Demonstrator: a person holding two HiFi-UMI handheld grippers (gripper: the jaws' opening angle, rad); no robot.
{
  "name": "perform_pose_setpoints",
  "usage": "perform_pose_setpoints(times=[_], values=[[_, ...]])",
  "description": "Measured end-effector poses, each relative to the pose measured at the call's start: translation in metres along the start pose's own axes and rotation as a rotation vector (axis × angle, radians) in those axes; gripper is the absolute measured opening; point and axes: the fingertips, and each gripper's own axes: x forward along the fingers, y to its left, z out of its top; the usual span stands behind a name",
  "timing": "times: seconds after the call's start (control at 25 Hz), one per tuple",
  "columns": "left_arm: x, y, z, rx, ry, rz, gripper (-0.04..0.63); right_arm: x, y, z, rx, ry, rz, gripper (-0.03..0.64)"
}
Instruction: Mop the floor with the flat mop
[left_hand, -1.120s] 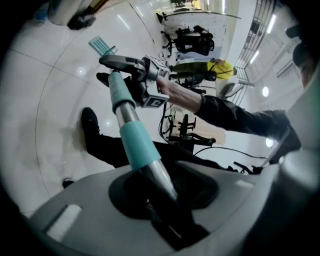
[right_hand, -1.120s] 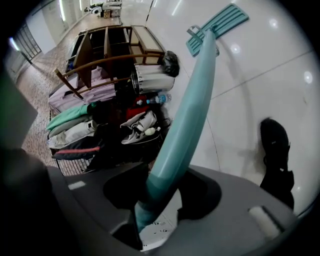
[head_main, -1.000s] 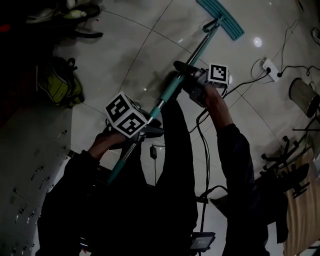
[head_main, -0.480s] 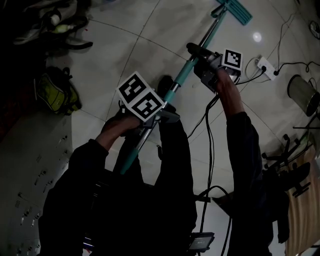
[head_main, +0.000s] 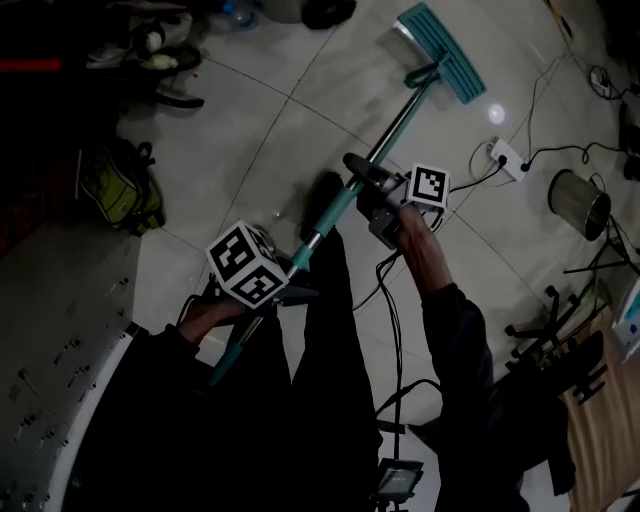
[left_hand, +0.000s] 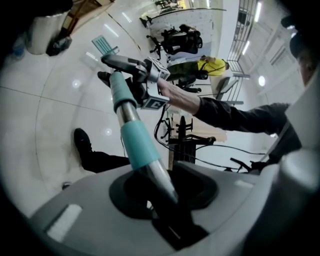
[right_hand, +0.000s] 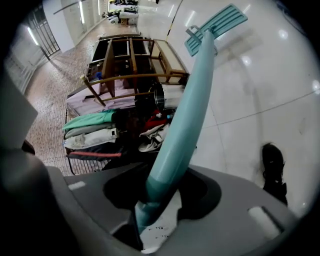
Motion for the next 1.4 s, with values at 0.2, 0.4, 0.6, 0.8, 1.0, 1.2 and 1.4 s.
perform_pose_setpoints(times=[0.2,0.4,0.6,0.8,1.0,1.2,1.4], values=[[-0.003,-0.034,-0.099,-0.015,-0.044,-0.015,0.132,0.017,0.026,-0.105,-0.017,0.044,0.039,0.175],[0.014,-0.047,-0.182,-0.044,-0.092,-0.037,0.13,0.028,0.022,-0.196,0.006,0.08,0.037,0.175],[0.018,-0.042,-0.243,-0.059,-0.113,-0.06,0.13,0.042,0.002,-0.253,0.03,0.053,0.018,0.163],[0.023,-0.037,-0.286,-0.027,-0.1,-0.065,0.13,0.045,-0.006,-0.294,0.042,0.042,-0.008,0.161],[0.021,-0.038,-0.325,-0.019,-0.108,-0.083,0.13,0.054,-0.007,-0.329,0.042,0.009,-0.028,0.158],[0.019,-0.042,-0.352,-0.018,-0.118,-0.1,0.13,0.06,-0.005,-0.354,0.037,-0.009,-0.049,0.156],[0.024,-0.047,-0.356,-0.018,-0.118,-0.102,0.13,0.054,-0.003,-0.361,0.052,-0.005,-0.055,0.156]])
